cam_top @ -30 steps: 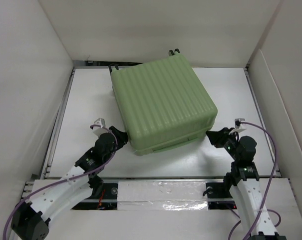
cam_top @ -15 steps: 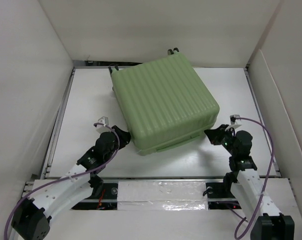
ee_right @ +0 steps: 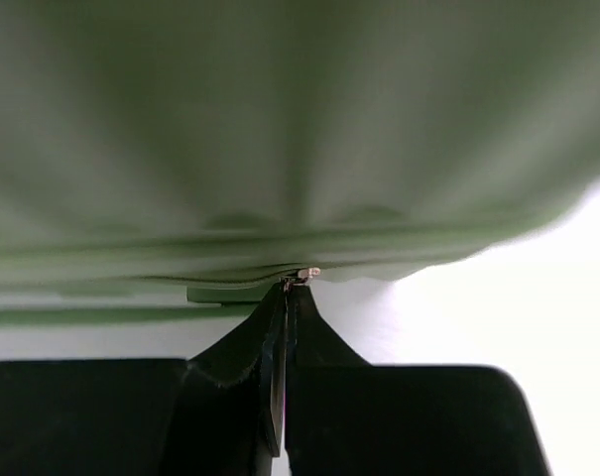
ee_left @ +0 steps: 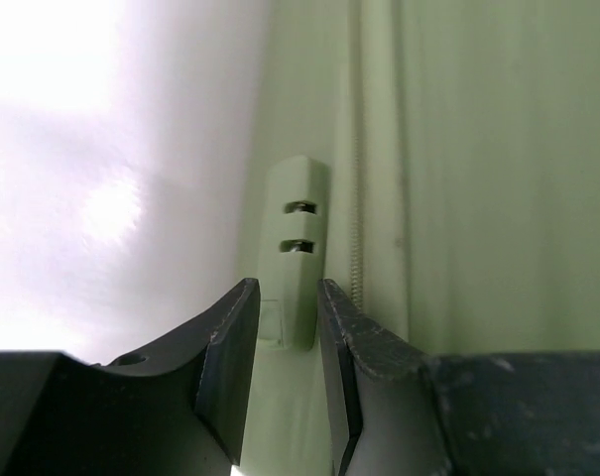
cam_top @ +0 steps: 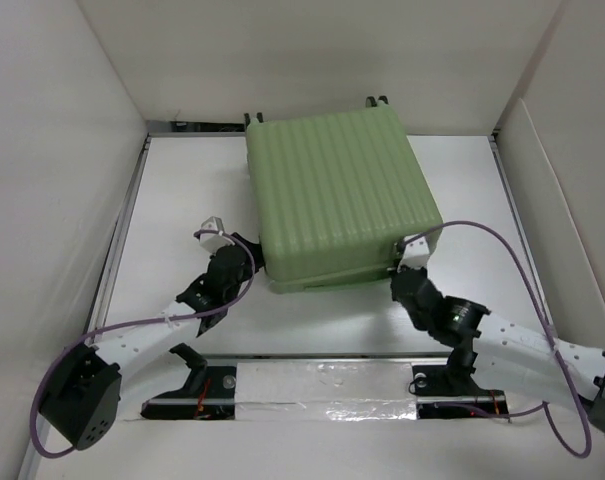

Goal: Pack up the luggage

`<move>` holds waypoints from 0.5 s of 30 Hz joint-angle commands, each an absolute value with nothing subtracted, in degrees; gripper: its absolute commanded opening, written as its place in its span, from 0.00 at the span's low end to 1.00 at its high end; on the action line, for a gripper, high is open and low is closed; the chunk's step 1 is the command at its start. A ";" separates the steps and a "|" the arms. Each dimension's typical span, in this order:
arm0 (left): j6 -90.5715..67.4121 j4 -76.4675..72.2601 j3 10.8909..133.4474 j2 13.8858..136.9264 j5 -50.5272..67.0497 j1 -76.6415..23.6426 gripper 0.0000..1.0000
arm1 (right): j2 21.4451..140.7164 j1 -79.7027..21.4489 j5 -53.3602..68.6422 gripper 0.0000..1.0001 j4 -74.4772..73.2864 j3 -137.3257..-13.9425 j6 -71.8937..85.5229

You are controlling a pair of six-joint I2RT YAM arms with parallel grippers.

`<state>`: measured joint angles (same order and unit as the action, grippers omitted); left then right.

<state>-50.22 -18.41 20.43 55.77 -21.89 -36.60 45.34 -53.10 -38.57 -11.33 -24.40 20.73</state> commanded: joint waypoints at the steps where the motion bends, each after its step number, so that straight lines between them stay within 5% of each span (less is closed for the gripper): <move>1: -51.69 -33.06 26.36 58.45 -3.24 -41.40 0.29 | 51.92 -69.95 -27.11 0.00 -19.70 -35.21 34.88; 5: -50.10 -30.59 26.37 57.13 -5.18 -41.40 0.29 | 53.44 -67.34 -36.91 0.00 -28.12 -37.70 37.00; 15: -51.24 -27.33 20.13 51.68 -6.50 -41.40 0.28 | 45.54 -37.38 -33.06 0.00 -19.98 -35.61 24.04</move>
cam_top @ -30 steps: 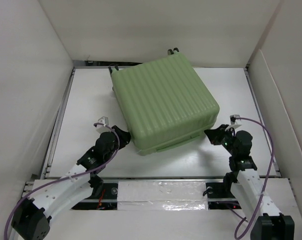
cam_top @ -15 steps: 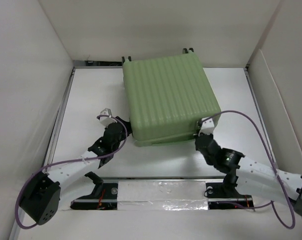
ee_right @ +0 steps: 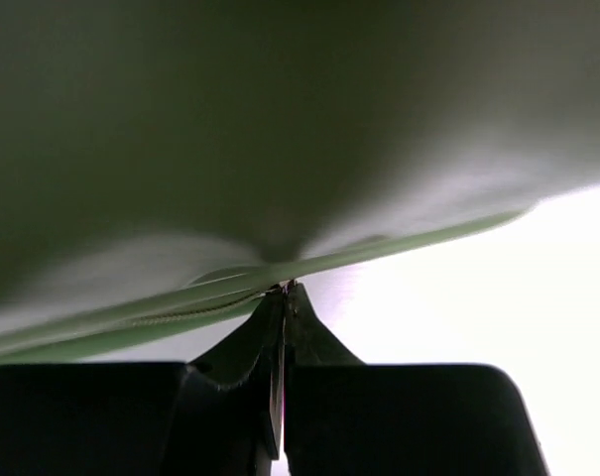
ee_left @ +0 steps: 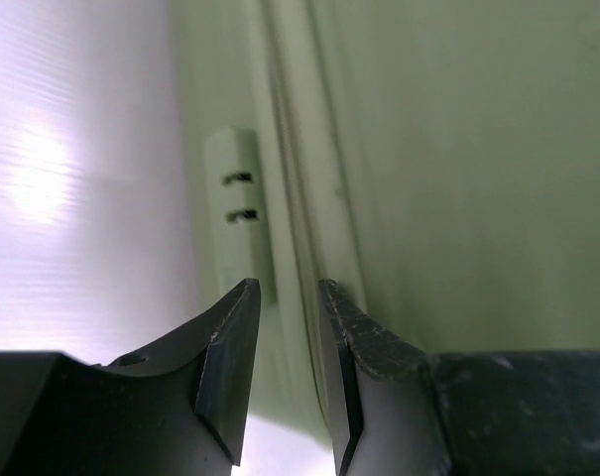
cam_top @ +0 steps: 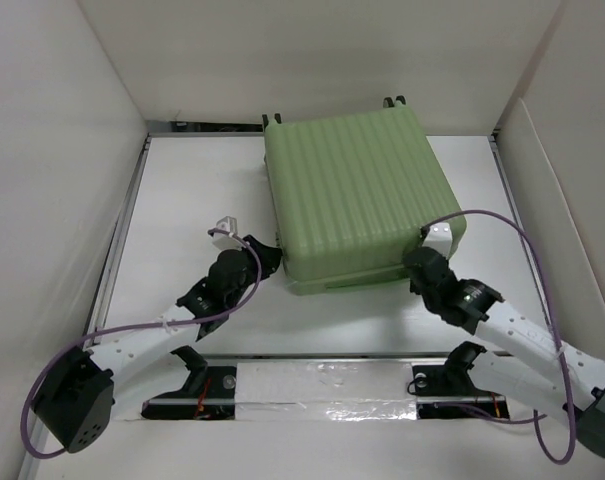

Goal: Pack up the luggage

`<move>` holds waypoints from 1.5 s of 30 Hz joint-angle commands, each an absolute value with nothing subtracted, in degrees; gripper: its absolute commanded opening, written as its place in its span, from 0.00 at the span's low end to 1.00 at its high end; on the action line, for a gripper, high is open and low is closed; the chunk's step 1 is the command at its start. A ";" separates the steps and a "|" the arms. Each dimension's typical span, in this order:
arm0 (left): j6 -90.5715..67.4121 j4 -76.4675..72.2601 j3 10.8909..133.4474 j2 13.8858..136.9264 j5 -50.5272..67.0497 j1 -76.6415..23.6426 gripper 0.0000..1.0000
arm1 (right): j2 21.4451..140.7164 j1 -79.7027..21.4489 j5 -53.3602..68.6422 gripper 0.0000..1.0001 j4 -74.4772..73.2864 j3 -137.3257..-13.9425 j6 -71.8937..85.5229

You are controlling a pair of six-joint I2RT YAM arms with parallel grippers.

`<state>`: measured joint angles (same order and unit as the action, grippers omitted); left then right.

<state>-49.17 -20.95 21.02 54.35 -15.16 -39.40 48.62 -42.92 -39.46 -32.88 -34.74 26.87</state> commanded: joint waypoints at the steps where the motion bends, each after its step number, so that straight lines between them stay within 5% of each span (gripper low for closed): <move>1: -51.41 -27.33 19.69 50.81 -6.24 -41.40 0.28 | 44.31 -34.92 -30.96 0.00 -16.56 -34.64 21.47; 4: -51.77 -28.82 18.11 49.84 -4.05 -41.92 0.28 | 43.59 -25.33 -15.42 0.00 -7.48 -34.71 14.25; 9: -48.70 -27.69 19.24 50.89 -2.37 -44.29 0.28 | 45.44 -20.57 -10.55 0.00 -20.45 -47.68 13.28; 16: -47.20 -28.74 20.04 55.27 -1.50 -44.82 0.28 | 46.22 -27.50 -31.98 0.00 -39.81 -56.25 15.56; 22: -48.07 -32.51 19.69 56.86 -0.35 -44.82 0.28 | 47.73 -33.03 -5.29 0.00 -28.59 -47.66 18.35; 27: -48.08 -33.05 20.57 56.60 -0.35 -44.82 0.28 | 40.97 -43.77 -28.19 0.00 -30.05 -40.44 29.51; 34: -47.20 -31.11 20.92 56.17 -0.35 -44.82 0.28 | 27.96 -23.08 -14.52 0.00 -20.13 -29.72 23.92; 40: -45.97 -30.32 20.65 55.37 -0.35 -44.82 0.30 | 28.29 -10.30 -7.83 0.00 -18.11 -27.16 24.26; 45: -43.77 -28.65 21.00 53.35 -1.67 -44.82 0.34 | 29.62 -4.14 1.47 0.41 -15.83 -24.27 23.73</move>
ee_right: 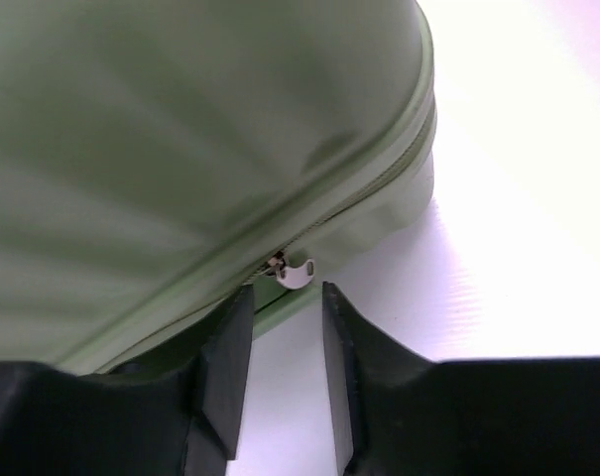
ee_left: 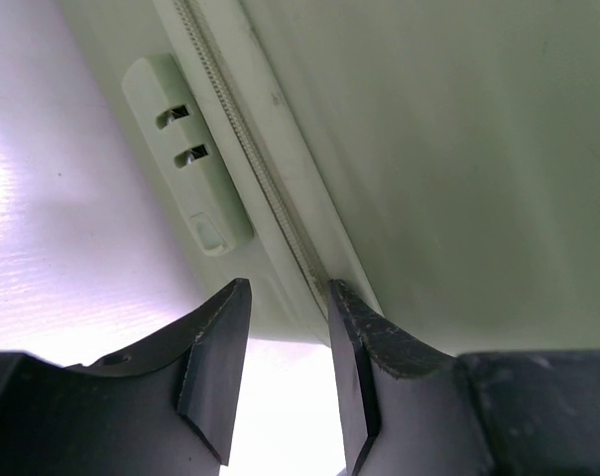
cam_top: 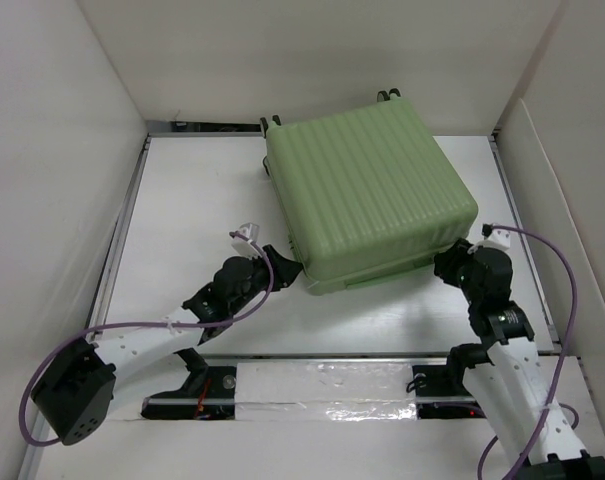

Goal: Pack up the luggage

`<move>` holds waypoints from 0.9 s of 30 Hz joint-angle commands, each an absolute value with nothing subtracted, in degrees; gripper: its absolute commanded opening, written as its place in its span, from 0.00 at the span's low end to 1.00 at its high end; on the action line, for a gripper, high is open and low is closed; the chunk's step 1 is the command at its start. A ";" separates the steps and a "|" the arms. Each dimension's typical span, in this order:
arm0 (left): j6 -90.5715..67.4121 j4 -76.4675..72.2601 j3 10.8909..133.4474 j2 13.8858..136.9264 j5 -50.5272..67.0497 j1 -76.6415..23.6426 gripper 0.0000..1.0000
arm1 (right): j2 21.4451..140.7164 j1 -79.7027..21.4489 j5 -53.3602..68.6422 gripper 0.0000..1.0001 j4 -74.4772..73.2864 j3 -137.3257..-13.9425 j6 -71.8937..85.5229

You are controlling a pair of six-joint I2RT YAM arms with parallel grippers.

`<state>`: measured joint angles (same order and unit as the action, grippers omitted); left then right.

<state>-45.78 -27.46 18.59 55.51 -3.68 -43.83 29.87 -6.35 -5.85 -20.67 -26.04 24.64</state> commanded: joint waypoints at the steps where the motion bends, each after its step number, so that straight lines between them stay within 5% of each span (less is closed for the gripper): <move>1: -43.25 -28.65 20.83 52.65 -1.76 -44.82 0.35 | 29.53 -4.13 2.36 0.45 -14.08 -22.95 23.47; 7: -41.75 -30.32 20.48 52.47 -0.79 -44.82 0.35 | 34.80 -3.52 1.41 0.47 -8.35 -23.11 20.93; 19: -40.96 -35.77 18.55 55.28 3.87 -44.30 0.35 | 46.84 -3.52 -4.04 0.33 0.96 -25.58 20.30; 27: -40.34 -36.83 17.49 54.41 3.52 -44.30 0.34 | 47.01 -3.52 -8.69 0.12 6.06 -24.34 22.41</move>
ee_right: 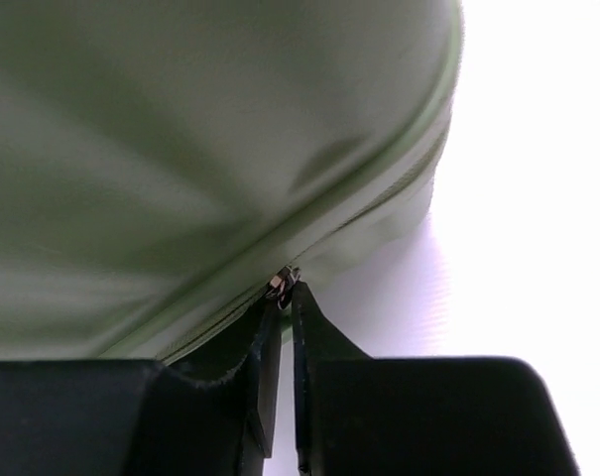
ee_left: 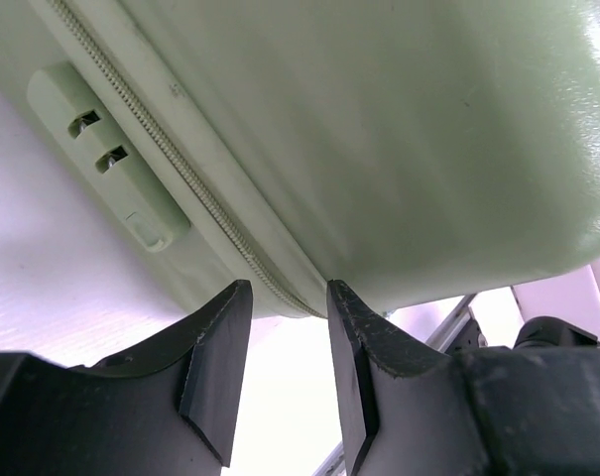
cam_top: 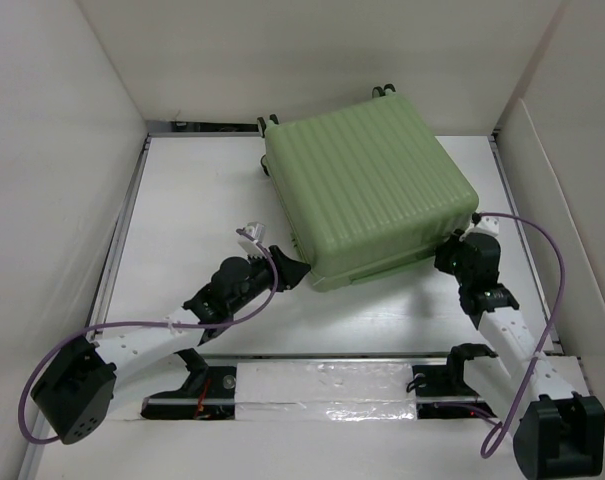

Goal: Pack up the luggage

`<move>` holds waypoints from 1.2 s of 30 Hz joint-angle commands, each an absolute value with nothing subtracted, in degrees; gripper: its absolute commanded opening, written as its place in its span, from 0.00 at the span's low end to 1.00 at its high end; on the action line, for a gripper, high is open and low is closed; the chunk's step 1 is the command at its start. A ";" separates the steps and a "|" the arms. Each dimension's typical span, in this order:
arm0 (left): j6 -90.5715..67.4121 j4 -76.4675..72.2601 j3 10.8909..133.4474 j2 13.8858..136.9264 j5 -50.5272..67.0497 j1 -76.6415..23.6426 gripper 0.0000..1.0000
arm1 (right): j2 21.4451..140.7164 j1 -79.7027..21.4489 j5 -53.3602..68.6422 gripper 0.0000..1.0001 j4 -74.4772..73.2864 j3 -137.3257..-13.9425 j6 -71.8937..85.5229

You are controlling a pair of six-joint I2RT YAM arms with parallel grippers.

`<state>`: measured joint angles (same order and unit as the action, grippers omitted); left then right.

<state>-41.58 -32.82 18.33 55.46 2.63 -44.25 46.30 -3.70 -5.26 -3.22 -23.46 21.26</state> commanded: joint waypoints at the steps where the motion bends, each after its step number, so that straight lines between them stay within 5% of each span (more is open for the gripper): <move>1: -40.43 -37.00 17.32 53.88 3.43 -44.30 0.33 | 47.46 -3.52 -9.05 0.11 6.15 -24.95 22.76; 10: -40.08 -37.61 14.94 51.16 4.04 -44.30 0.32 | 48.79 -3.52 -13.53 0.00 7.92 -26.01 23.82; 17: -39.03 -38.49 14.85 51.59 5.53 -44.30 0.32 | 37.89 -3.52 -24.52 0.00 -12.44 -30.93 24.97; 25: -39.64 -40.78 16.08 54.57 6.50 -45.00 0.32 | 43.24 -6.40 -10.82 0.00 -25.39 -38.94 20.31; 36: -42.36 -46.14 21.44 63.80 2.81 -48.52 0.32 | 44.20 -45.99 -12.64 0.00 -15.04 -34.98 28.29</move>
<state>-41.01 -40.23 17.17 61.23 3.79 -47.16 43.90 -34.61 -16.47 -27.22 -33.36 24.03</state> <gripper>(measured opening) 0.319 0.016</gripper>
